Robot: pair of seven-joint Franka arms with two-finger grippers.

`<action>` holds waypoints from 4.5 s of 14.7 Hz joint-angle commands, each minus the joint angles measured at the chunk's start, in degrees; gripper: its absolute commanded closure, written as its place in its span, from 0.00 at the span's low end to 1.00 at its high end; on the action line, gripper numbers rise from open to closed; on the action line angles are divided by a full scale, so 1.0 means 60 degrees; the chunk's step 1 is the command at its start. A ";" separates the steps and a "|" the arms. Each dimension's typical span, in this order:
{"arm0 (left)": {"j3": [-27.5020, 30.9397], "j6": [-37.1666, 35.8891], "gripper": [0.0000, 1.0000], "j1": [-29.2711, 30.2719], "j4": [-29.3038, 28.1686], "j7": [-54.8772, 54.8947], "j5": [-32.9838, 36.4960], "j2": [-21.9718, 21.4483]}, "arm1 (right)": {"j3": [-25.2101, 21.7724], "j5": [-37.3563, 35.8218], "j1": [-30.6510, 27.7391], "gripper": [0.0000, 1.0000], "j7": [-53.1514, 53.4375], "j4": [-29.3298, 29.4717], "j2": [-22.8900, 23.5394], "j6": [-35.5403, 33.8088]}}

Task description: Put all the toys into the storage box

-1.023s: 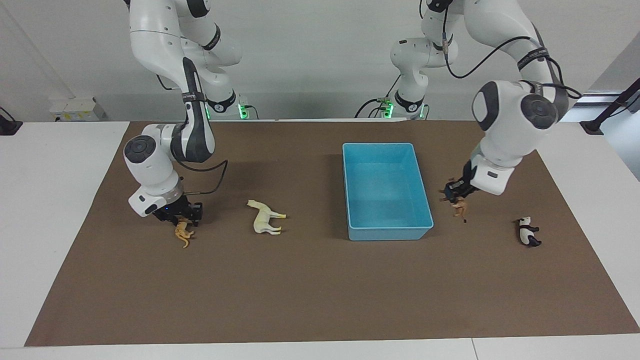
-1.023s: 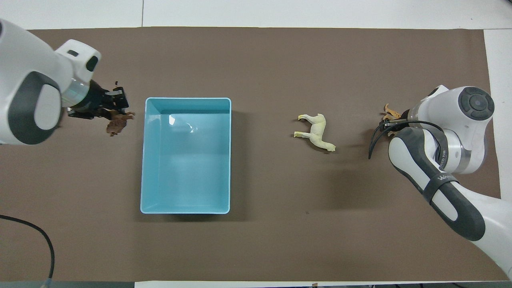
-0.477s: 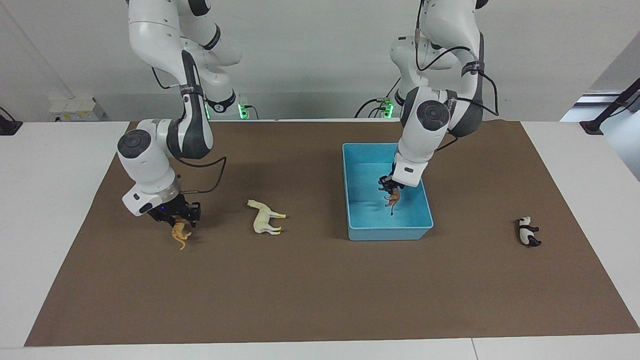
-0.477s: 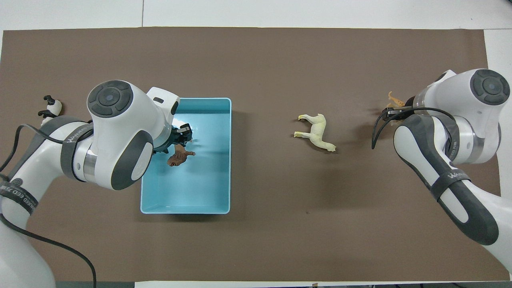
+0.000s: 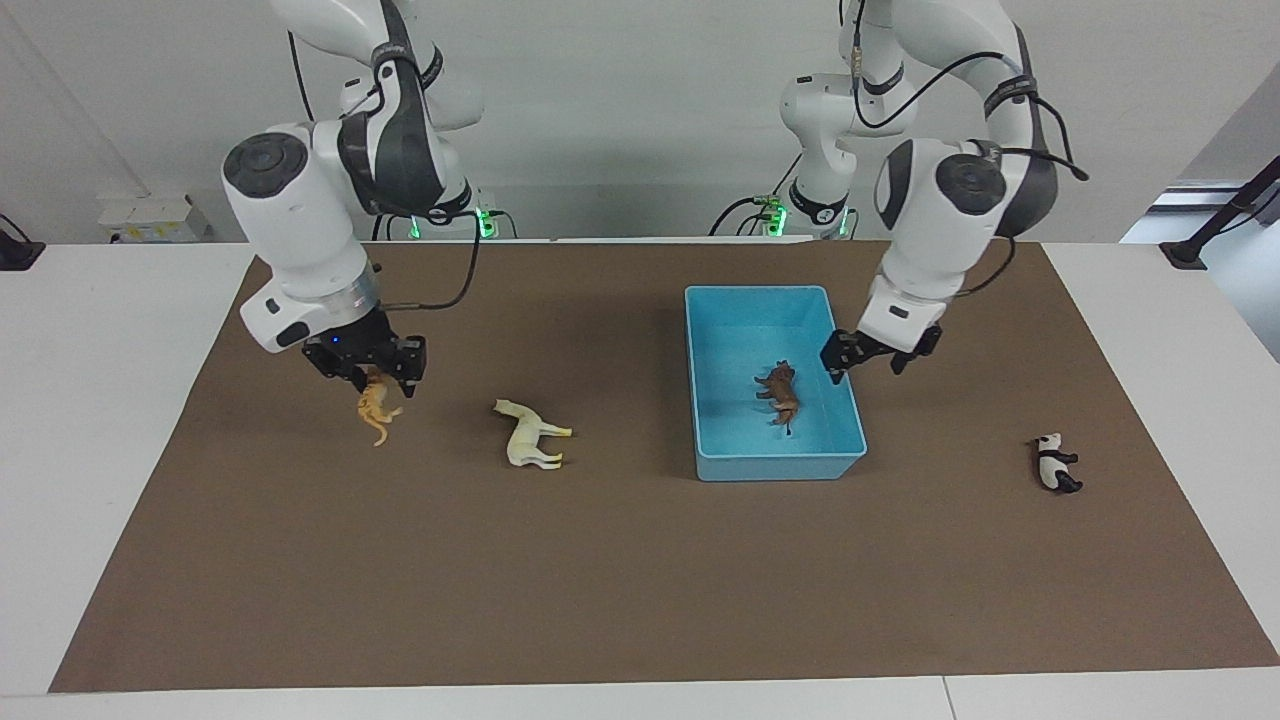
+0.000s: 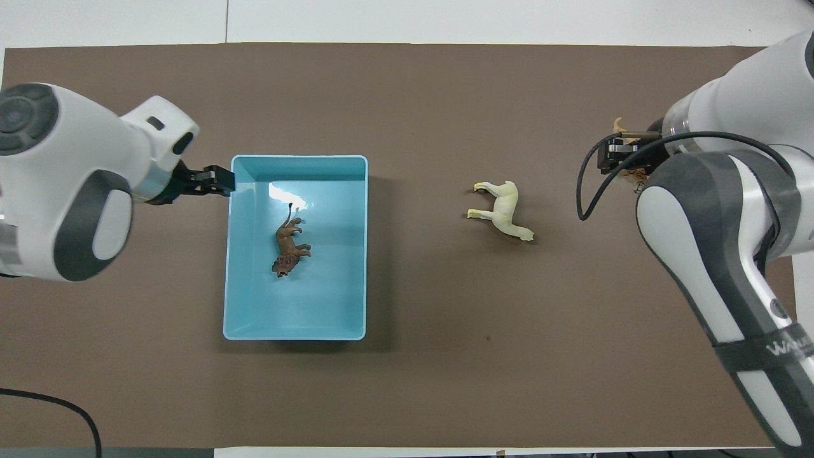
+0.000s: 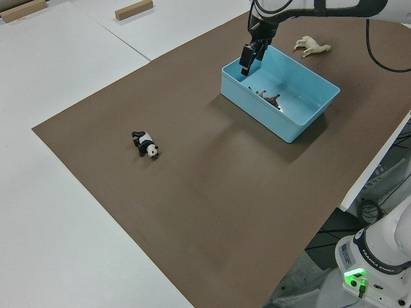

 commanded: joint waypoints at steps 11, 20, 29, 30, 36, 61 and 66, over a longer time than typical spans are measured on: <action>-0.0061 0.3193 0.00 0.3948 0.1672 0.5685 0.0496 0.2972 | -0.0034 0.1062 0.5909 1.00 0.6088 0.2426 0.3207 0.3626; -0.0046 0.4250 0.00 0.3991 0.0268 0.5714 0.0495 0.3122 | -0.0253 0.0666 0.6043 0.00 0.7481 0.3350 0.3741 0.2198; -0.0017 0.4590 0.76 0.3992 -0.0058 0.5627 0.0496 0.3033 | -0.1221 -0.0330 0.3922 0.00 0.4790 0.2182 0.3199 0.1079; -0.0031 0.4561 0.93 0.3978 -0.0058 0.5627 0.0496 0.3033 | -0.1221 -0.0316 0.3600 0.00 0.4423 0.1875 0.3083 0.1152; -0.0046 0.2325 1.00 0.3496 0.1814 0.4635 0.0452 0.3194 | -0.1221 -0.0316 0.2895 0.00 0.2710 -0.1726 0.2072 0.4064; -0.0061 0.0758 0.00 -0.2441 -0.1615 -0.4966 0.0276 -0.0717 | -0.1206 -0.0213 0.3069 1.00 0.1548 -0.1766 0.2174 0.4265; -0.0061 -0.1558 0.00 -0.0859 0.1329 -0.1980 0.0232 -0.0191 | -0.0886 0.0209 0.3113 1.00 0.2116 0.1615 0.1880 0.0457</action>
